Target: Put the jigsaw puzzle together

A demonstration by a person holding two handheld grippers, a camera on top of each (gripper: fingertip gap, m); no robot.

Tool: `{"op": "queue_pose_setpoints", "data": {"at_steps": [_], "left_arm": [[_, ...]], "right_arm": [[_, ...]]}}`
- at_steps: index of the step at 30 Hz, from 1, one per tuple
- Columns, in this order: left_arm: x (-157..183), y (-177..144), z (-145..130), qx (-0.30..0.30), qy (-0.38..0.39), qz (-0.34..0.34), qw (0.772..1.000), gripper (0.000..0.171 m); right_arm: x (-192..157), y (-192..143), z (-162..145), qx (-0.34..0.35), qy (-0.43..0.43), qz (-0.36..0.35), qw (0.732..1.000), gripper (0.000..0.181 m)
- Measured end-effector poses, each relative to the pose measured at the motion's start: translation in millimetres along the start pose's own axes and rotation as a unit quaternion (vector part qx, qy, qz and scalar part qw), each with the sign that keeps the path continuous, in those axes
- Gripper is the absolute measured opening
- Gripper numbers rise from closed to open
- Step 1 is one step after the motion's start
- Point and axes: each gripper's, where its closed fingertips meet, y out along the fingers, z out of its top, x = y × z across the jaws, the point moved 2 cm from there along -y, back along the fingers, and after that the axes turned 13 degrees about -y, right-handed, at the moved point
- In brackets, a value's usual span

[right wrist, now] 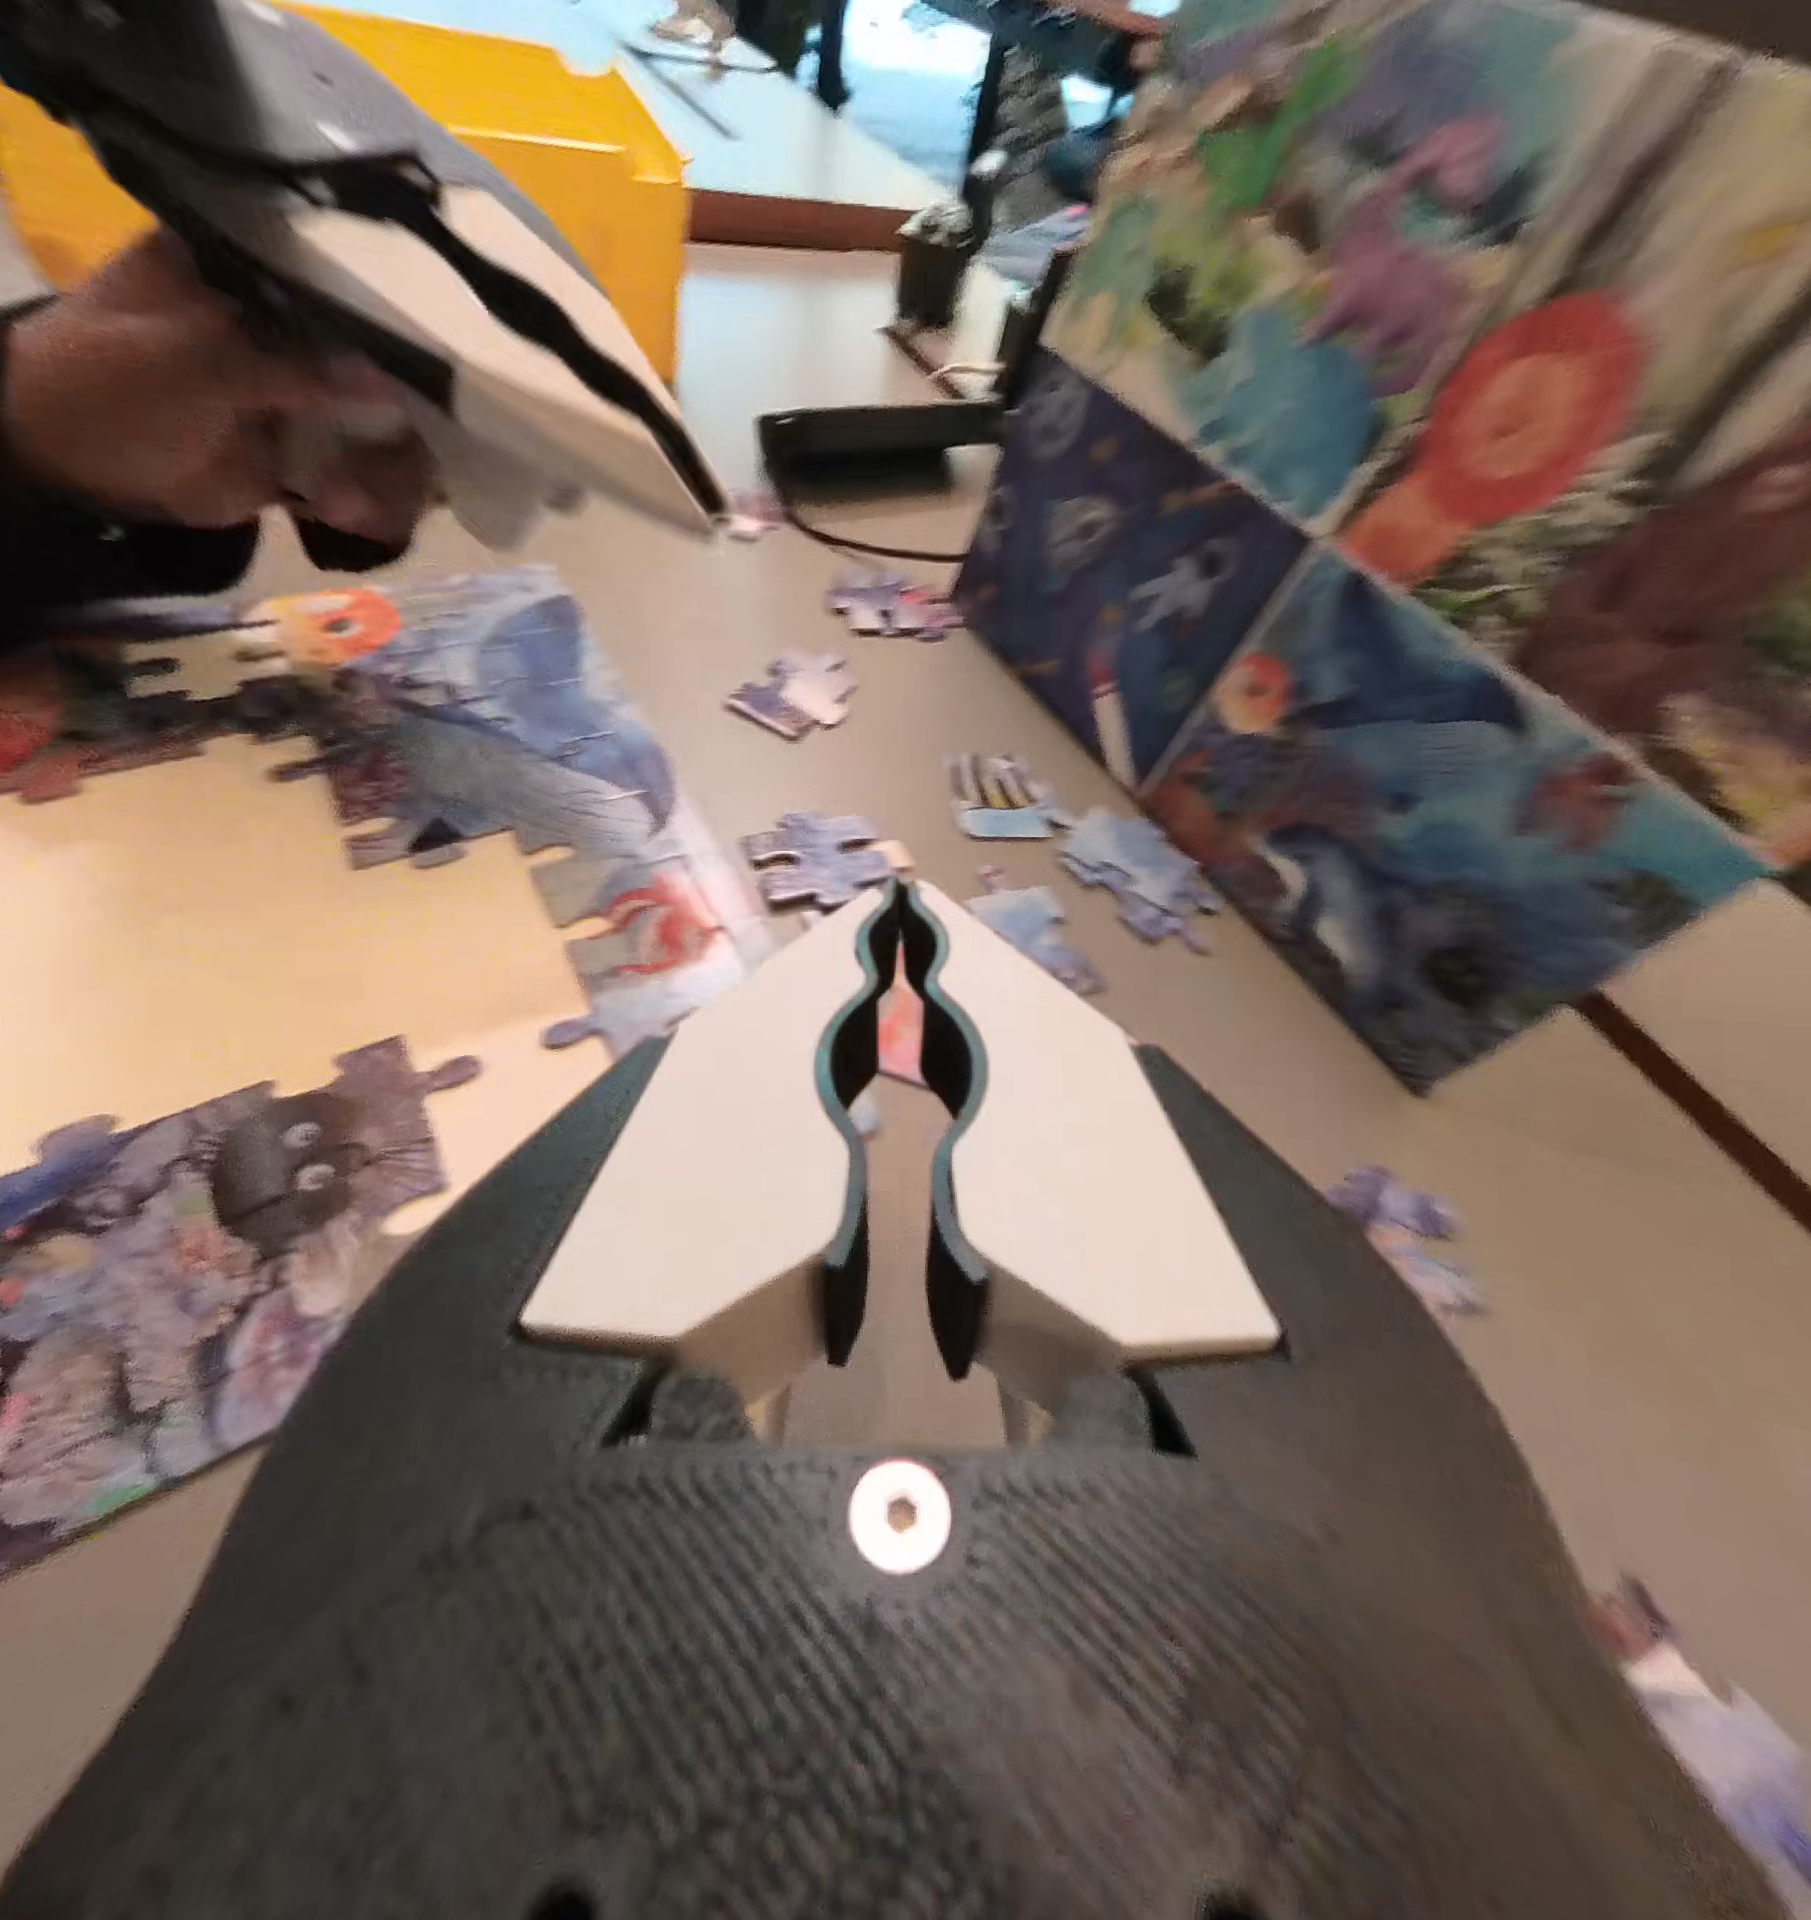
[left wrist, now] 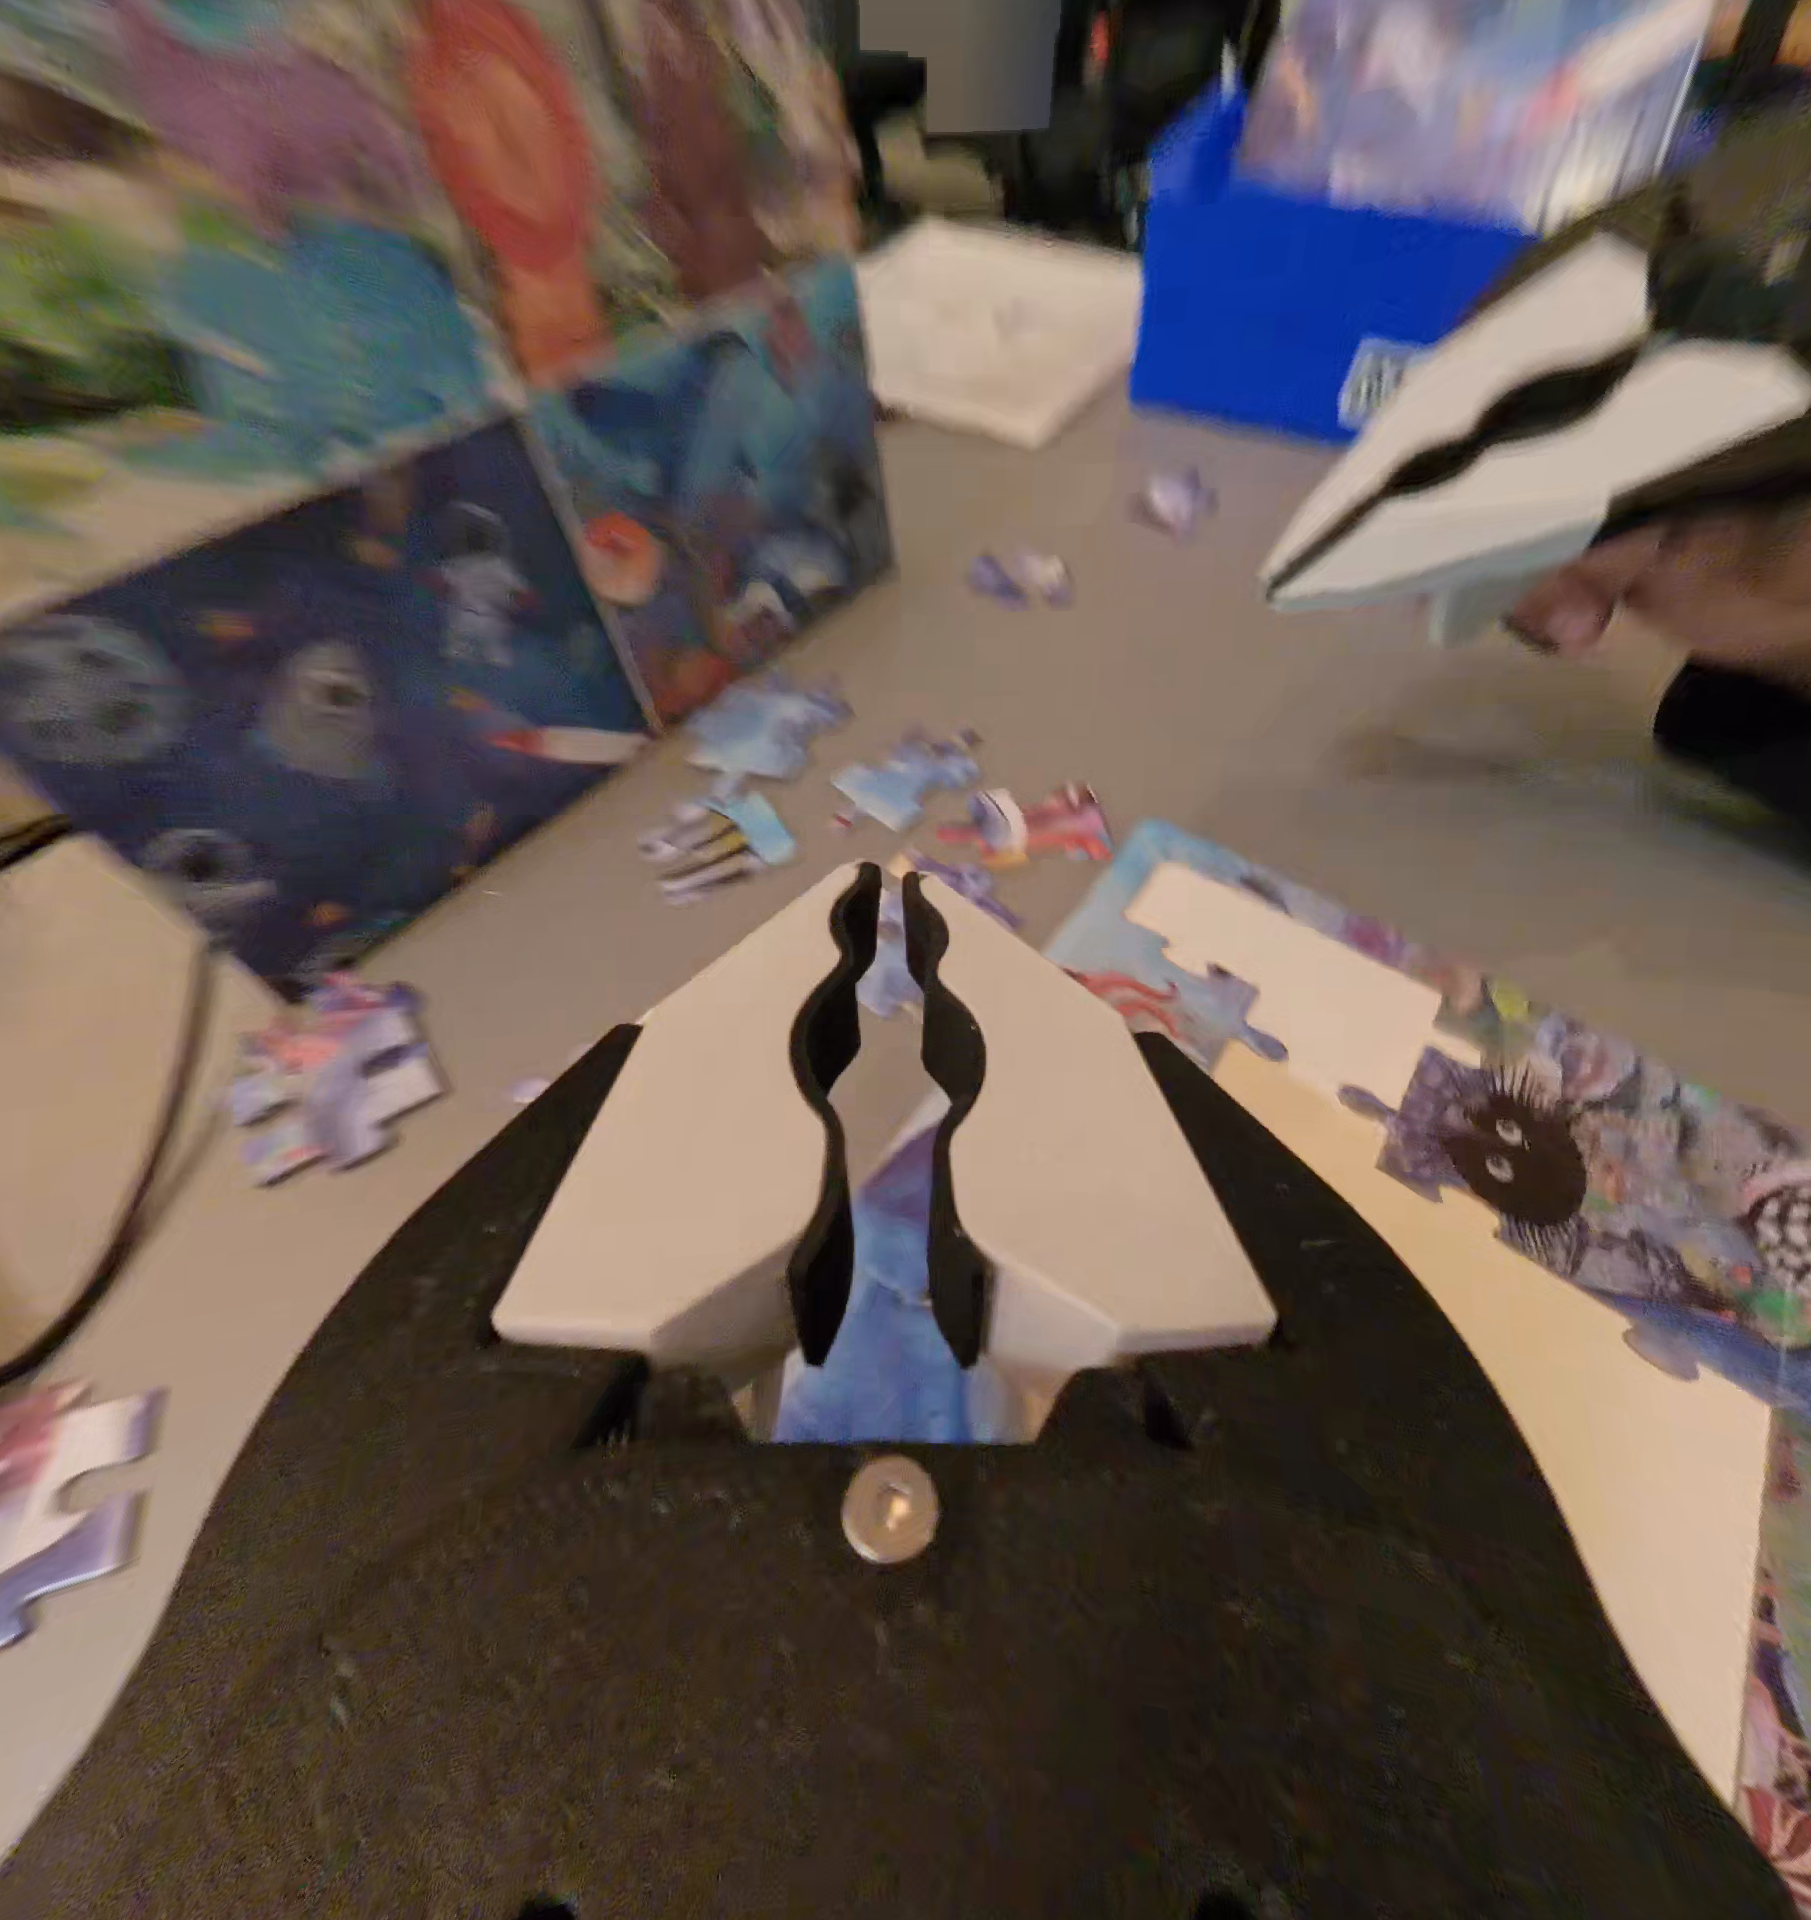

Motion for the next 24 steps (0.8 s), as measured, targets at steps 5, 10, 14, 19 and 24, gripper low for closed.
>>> {"op": "queue_pose_setpoints", "data": {"at_steps": [5,10,14,19,24], "left_arm": [[-46.0,-34.3,21.6,0.087,-0.054,-0.016,0.995,0.000],[-21.5,-12.1,-5.0,0.008,-0.048,-0.087,0.995,0.000],[8.8,6.6,-32.5,-0.072,0.039,-0.084,0.993,0.000],[23.3,16.8,-52.2,-0.117,0.100,-0.071,0.986,0.000],[22.6,22.5,-65.1,-0.147,0.108,-0.066,0.981,0.000]], "right_arm": [[5.7,0.3,-15.1,0.009,0.043,0.015,0.999,0.000],[-41.5,42.3,-25.0,-0.035,0.062,0.103,0.992,0.000],[-63.1,62.6,-39.4,-0.108,0.041,0.120,0.986,0.000],[-64.5,66.7,-48.7,-0.143,0.082,0.130,0.978,0.000],[-63.0,66.6,-49.3,-0.141,0.144,0.151,0.968,0.000]]}}
